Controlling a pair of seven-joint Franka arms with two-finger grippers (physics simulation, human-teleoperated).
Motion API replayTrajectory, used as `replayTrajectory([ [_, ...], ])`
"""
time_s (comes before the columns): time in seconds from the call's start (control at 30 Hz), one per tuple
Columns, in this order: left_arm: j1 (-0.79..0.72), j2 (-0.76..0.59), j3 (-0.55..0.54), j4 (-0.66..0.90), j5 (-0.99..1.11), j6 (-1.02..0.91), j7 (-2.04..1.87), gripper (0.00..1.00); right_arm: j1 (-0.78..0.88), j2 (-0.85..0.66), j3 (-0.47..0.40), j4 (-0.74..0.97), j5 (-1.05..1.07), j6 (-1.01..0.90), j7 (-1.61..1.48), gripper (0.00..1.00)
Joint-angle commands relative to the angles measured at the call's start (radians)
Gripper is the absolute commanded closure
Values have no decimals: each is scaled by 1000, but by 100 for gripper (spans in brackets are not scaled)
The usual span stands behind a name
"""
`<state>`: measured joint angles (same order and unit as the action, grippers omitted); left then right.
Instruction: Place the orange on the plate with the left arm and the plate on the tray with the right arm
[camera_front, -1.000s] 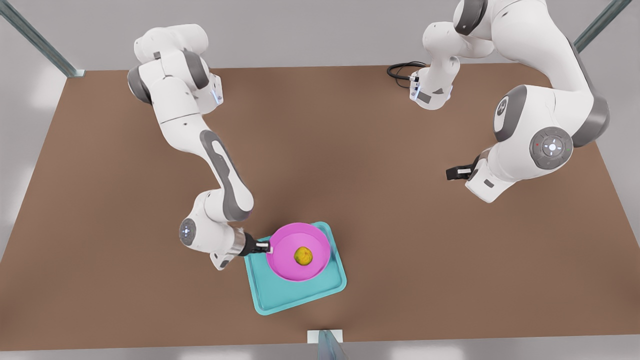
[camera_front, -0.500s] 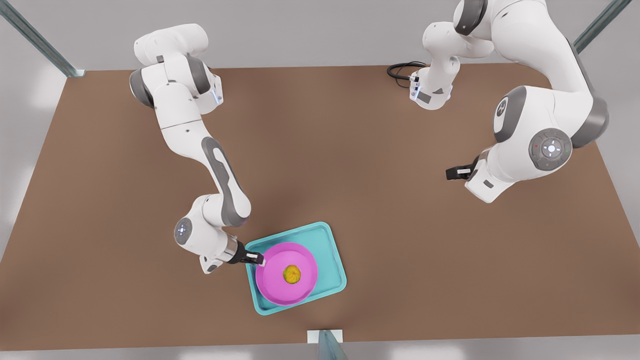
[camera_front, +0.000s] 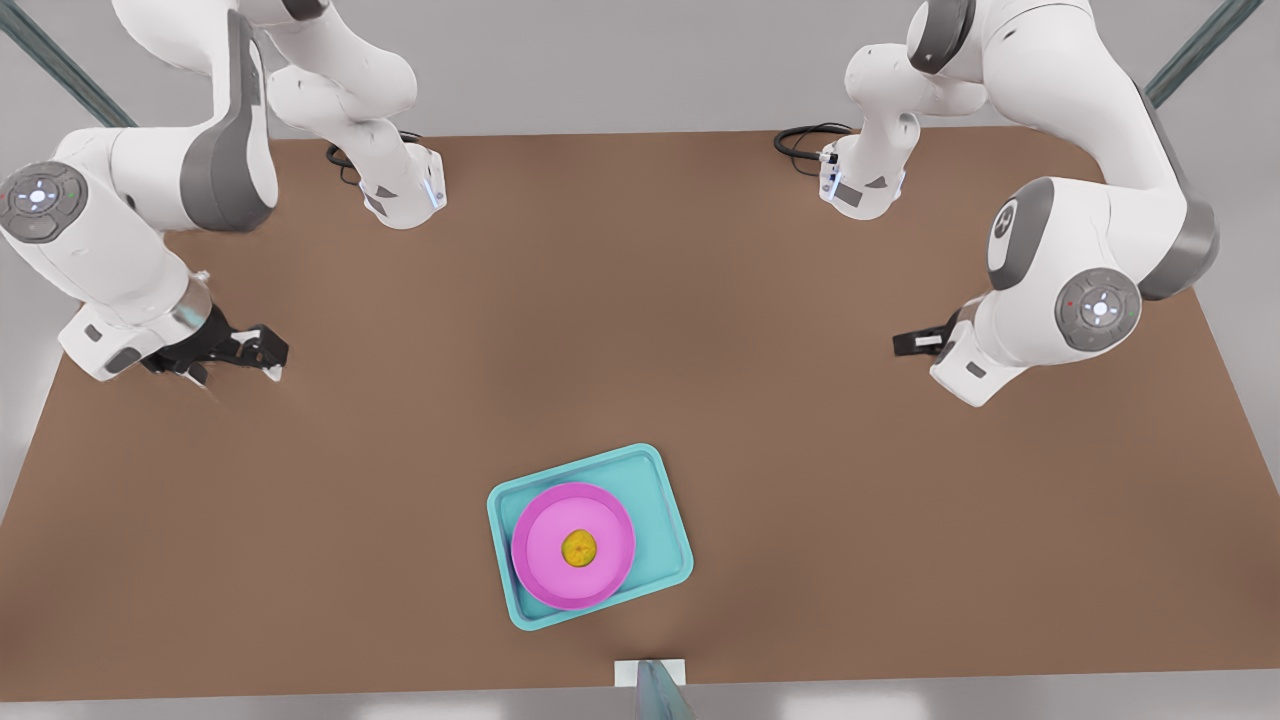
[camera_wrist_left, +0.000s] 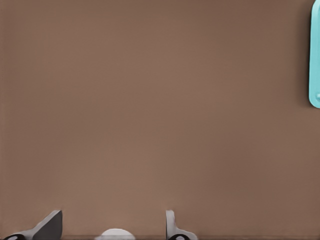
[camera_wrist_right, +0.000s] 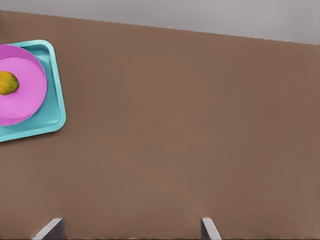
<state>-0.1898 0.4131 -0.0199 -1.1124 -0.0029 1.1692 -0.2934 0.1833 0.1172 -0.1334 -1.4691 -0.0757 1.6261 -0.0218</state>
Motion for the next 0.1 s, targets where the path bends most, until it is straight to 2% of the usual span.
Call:
replayTrajectory([
  [0.0, 0, 0, -2, 0, -5, -51, 0, 0, 7, -7, 0, 0, -50, -178, -150, 0],
  [0.07, 0, 1, 0, -1, -2, -52, -3, 0, 7, -7, 0, 0, -50, -180, -148, 0],
])
